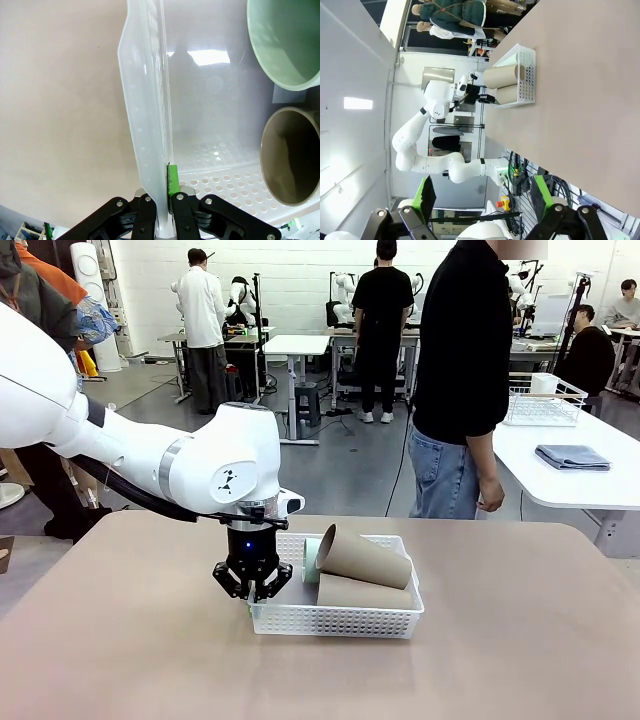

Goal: Clean and organize the cups into the basket.
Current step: Move the Organizing basket back to the left side of the table.

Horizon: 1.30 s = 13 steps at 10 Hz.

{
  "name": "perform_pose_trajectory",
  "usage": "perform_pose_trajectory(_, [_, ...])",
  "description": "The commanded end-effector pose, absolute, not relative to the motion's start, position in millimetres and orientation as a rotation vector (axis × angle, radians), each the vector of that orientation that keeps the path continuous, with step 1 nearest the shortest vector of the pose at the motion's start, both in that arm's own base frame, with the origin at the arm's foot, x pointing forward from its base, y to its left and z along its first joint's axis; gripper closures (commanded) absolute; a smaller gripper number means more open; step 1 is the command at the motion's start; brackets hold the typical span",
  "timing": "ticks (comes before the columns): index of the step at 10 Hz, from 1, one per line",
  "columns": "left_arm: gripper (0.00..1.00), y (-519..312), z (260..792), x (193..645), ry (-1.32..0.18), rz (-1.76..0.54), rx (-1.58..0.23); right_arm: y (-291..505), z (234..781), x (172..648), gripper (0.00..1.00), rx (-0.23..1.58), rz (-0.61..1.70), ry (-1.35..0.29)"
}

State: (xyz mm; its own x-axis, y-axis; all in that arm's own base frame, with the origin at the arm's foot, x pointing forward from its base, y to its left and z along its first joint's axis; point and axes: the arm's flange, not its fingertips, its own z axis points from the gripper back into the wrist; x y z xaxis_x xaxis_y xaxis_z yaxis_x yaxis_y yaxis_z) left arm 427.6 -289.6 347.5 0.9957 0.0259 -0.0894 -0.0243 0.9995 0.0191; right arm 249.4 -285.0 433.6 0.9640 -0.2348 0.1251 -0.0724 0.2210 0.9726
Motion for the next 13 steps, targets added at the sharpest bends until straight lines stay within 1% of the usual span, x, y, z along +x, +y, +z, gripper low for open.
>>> perform_pose_trajectory(1, [1.0, -289, 347, 425, 0.089, 0.024, 0.022, -284, 433, 247, 0.0, 1.345, -0.12, -0.275])
perform_pose_trajectory(9, [1.0, -289, 347, 425, 0.089, 0.024, 0.022, -284, 433, 247, 0.0, 1.345, -0.12, -0.275])
perform_pose_trajectory(10, [0.95, -290, 348, 428, 0.09, 0.025, 0.018, -284, 433, 247, 0.0, 1.345, -0.12, -0.275])
perform_pose_trajectory(11, [0.95, -250, 340, 429, 0.124, 0.01, 0.055, -284, 433, 247, 0.0, 1.345, -0.12, -0.275])
perform_pose_trajectory(12, [0.95, -205, 336, 421, 0.097, 0.024, 0.097, -284, 433, 247, 0.0, 1.345, -0.12, -0.275])
perform_pose_trajectory(13, [0.95, -155, 353, 433, 0.107, 0.034, 0.056, -284, 433, 247, 0.0, 1.345, -0.12, -0.275])
